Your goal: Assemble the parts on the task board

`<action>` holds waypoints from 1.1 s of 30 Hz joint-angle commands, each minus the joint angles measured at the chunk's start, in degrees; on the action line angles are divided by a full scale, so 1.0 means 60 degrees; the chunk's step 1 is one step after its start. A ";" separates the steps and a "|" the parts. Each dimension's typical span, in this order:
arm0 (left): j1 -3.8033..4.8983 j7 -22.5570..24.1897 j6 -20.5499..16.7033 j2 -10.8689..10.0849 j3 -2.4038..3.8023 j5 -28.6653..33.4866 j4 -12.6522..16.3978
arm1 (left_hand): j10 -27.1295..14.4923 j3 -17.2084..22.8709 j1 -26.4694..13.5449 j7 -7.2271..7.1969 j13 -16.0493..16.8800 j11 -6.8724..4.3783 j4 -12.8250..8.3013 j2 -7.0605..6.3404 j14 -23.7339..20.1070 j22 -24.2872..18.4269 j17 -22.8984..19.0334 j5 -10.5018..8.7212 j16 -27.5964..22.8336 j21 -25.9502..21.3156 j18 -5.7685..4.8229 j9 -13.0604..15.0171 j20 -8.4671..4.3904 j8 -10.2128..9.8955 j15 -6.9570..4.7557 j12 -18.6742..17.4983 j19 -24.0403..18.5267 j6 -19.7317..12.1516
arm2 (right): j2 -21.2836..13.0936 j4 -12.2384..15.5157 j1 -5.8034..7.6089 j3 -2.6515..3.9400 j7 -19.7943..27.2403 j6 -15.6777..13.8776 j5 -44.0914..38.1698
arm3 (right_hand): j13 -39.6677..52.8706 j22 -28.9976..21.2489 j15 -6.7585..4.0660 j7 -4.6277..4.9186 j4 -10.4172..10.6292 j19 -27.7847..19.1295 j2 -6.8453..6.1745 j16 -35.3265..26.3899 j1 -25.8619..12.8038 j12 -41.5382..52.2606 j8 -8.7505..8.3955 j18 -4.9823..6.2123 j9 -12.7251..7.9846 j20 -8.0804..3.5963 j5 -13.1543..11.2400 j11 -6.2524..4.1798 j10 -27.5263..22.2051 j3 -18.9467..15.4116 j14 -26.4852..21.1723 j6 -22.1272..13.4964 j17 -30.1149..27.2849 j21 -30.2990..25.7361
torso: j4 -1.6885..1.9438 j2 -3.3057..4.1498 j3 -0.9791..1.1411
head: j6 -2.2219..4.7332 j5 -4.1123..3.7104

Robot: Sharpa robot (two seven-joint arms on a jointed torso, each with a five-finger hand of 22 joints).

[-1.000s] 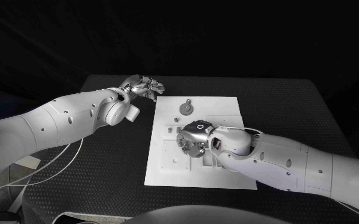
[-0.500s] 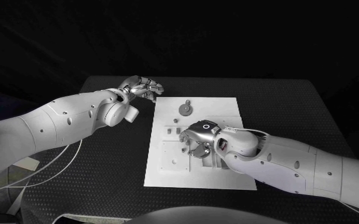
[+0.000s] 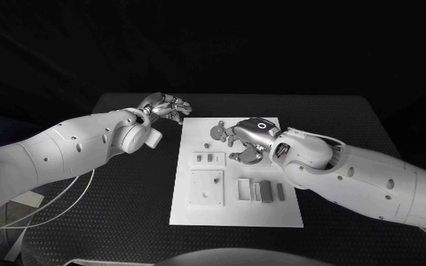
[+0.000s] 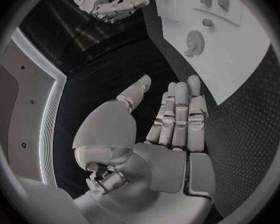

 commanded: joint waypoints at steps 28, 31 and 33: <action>0.0019 0.0065 0.0146 -0.0035 0.0009 0.0056 0.0035 | -0.0123 -0.0048 -0.0065 0.0061 -0.0004 0.0062 0.0019 -0.0008 0.0026 -0.0008 -0.0005 -0.0052 -0.0034 -0.0039 0.0191 0.0016 -0.0009 -0.0008 0.0014 0.0080 0.0026 -0.0014 | -0.0400 -0.0695 0.0522 -0.0495 -0.0325 0.2483 -0.0543 | -0.1083 0.0115 0.0665 -0.0445 0.0983 -0.0061 -0.0802 0.0186 -0.0439 0.0001 0.0001 0.0290 -0.0001 0.0076 -0.0035 0.0673 -0.1989 0.0401 -0.0416 -0.1052 -0.0331 -0.0252 | 0.0001 0.0004 0.0006 | 0.0027 -0.0294; 0.0019 0.0072 0.0145 -0.0026 0.0009 0.0056 0.0022 | -0.0124 -0.0048 -0.0065 0.0061 -0.0004 0.0061 0.0019 -0.0008 0.0026 -0.0007 -0.0005 -0.0052 -0.0034 -0.0040 0.0191 0.0016 -0.0009 -0.0007 0.0014 0.0082 0.0026 -0.0014 | -0.0382 -0.0776 0.0450 -0.0520 -0.0344 0.2477 -0.0642 | -0.1101 0.0117 0.0657 -0.0441 0.0969 -0.0060 -0.0757 0.0190 -0.0413 -0.0002 0.0021 0.0290 0.0007 0.0071 -0.0034 0.0664 -0.1959 0.0397 -0.0415 -0.1055 -0.0349 -0.0256 | 0.0012 0.0006 0.0002 | 0.0036 -0.0294; 0.0019 0.0071 0.0150 -0.0032 0.0009 0.0056 0.0016 | -0.0124 -0.0048 -0.0065 0.0061 -0.0004 0.0061 0.0019 -0.0008 0.0026 -0.0007 -0.0005 -0.0052 -0.0034 -0.0040 0.0191 0.0017 -0.0008 -0.0006 0.0014 0.0083 0.0025 -0.0014 | -0.0380 -0.0808 0.0412 -0.0525 -0.0349 0.2448 -0.0665 | -0.1111 0.0121 0.0648 -0.0439 0.0954 -0.0058 -0.0723 0.0197 -0.0398 0.0003 0.0051 0.0290 0.0019 0.0068 -0.0035 0.0656 -0.1923 0.0388 -0.0409 -0.1029 -0.0361 -0.0258 | 0.0020 0.0008 0.0005 | 0.0027 -0.0297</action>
